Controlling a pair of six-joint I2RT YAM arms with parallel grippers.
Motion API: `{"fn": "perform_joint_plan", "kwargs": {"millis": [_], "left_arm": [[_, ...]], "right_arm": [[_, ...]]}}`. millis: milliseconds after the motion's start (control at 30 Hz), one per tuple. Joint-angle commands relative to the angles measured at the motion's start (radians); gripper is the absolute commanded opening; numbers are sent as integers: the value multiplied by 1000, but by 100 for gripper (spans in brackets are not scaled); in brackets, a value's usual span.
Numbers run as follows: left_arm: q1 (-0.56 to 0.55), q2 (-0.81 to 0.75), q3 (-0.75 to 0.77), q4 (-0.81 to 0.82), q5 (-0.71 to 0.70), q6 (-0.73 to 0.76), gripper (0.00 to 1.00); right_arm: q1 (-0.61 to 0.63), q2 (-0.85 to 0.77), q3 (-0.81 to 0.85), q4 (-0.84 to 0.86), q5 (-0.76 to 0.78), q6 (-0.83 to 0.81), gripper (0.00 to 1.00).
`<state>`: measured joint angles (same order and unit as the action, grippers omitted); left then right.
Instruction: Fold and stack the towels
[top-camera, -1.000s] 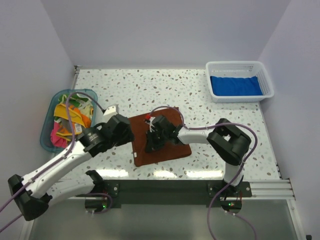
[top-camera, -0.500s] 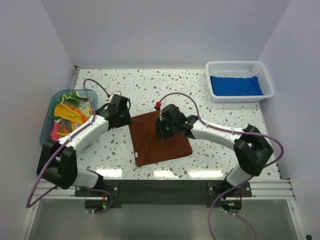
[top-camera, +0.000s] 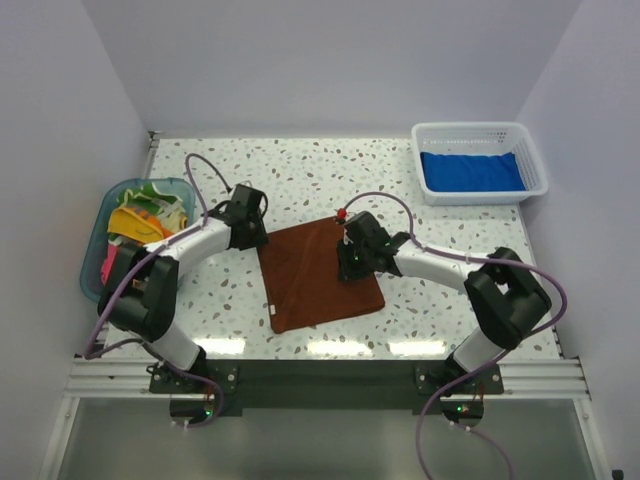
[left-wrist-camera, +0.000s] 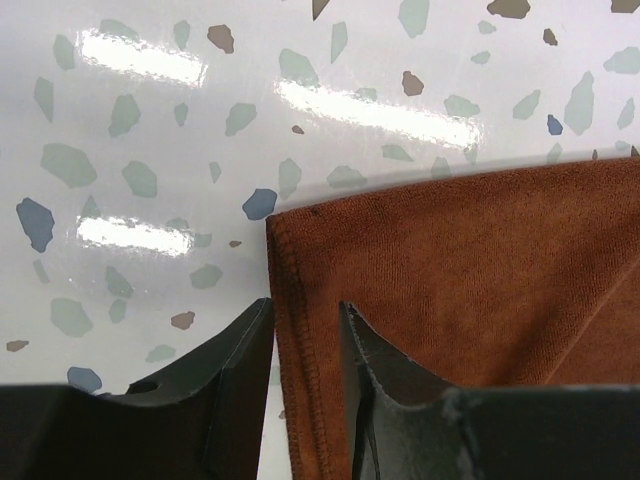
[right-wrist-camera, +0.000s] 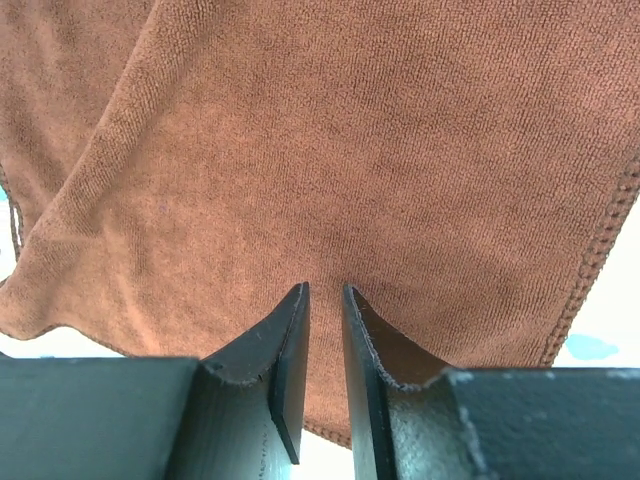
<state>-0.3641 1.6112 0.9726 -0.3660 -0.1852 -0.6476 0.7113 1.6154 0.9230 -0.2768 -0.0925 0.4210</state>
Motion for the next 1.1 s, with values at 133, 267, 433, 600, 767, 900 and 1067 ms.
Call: {"fn": "perform_joint_plan", "kwargs": {"millis": [133,267,433,600,767,900,1067], "left_arm": [[10,35,40,58,0,29,35],[10,41,38,53,-16,22,35],[11,53,38,65,-17,22,34],[11,61,44,73,0,22,29],[11,73,54,70,-8,22,26],[11,87,58,61,-25,16,27],[11,90,60,58,-30,14,28]], "right_arm": [[-10,21,-27,47,-7,-10,22],[-12,24,-36,56,-9,-10,22],[-12,28,-46,57,-12,-10,22],[-13,26,-53,59,-9,-10,21],[-12,24,-58,59,-9,-14,21],[-15,21,-61,57,-9,-14,21],[-15,20,-64,57,-7,-18,21]]}}
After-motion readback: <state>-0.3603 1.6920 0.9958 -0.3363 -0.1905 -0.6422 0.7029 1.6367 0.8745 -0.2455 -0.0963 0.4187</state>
